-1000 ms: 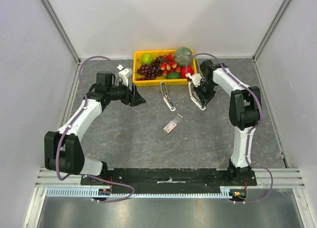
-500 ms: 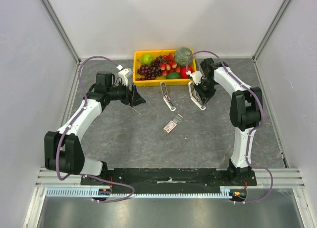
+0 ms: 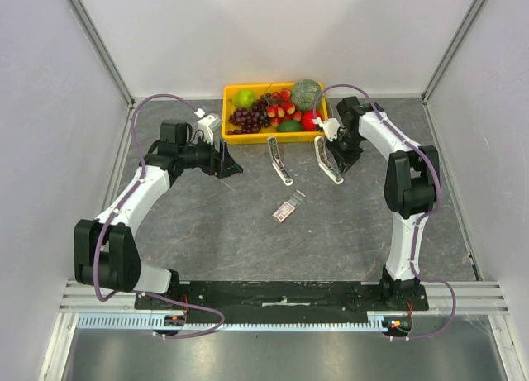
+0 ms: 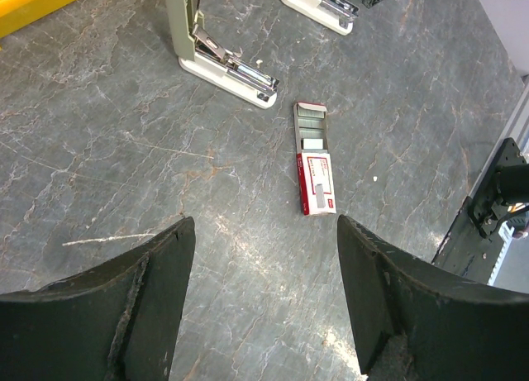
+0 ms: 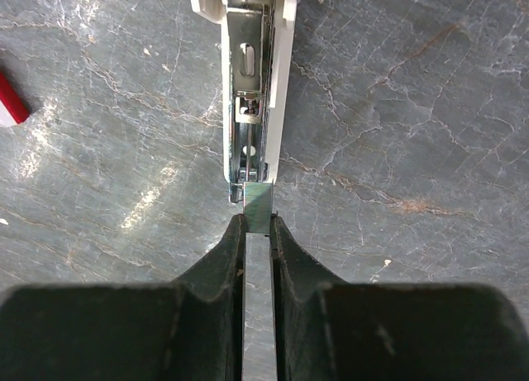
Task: Load the staples into the stapler
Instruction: Install the staple into the stapler.
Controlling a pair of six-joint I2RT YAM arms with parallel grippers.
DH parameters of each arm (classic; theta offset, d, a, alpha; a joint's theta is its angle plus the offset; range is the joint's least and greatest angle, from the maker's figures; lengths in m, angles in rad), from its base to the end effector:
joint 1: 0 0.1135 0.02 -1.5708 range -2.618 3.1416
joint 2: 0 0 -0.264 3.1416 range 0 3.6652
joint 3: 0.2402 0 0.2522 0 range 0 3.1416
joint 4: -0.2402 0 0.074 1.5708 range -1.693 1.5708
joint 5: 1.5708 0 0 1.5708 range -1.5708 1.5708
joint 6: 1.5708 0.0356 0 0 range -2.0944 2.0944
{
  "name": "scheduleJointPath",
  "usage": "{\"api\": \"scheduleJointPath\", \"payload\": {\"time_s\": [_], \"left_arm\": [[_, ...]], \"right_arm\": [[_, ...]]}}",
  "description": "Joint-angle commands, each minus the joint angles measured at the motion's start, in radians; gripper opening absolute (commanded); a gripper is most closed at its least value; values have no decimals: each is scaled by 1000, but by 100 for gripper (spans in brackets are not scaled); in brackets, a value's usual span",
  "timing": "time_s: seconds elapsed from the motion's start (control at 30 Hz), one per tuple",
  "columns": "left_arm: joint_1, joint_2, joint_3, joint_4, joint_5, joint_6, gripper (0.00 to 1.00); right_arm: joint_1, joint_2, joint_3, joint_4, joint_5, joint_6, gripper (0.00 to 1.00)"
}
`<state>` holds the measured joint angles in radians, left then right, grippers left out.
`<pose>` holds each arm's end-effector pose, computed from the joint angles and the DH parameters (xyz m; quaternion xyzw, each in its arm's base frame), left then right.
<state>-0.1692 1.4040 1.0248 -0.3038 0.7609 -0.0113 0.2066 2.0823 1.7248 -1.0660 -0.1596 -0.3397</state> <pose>0.2949 -0.0753 0.2759 0.2251 0.8233 -0.3699 0.3669 0.4057 0.0908 0.2062 -0.2738 0.9557 0.0744 0.0785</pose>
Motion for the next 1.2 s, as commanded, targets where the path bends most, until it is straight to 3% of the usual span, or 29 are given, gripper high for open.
{"api": "scheduleJointPath", "payload": {"time_s": [0.0, 1.17], "left_arm": [[7, -14, -3, 37, 9, 31, 76], [8, -11, -3, 40, 9, 30, 76]], "right_arm": [[1, -5, 25, 6, -20, 7, 4], [20, 27, 16, 3, 19, 1, 4]]}}
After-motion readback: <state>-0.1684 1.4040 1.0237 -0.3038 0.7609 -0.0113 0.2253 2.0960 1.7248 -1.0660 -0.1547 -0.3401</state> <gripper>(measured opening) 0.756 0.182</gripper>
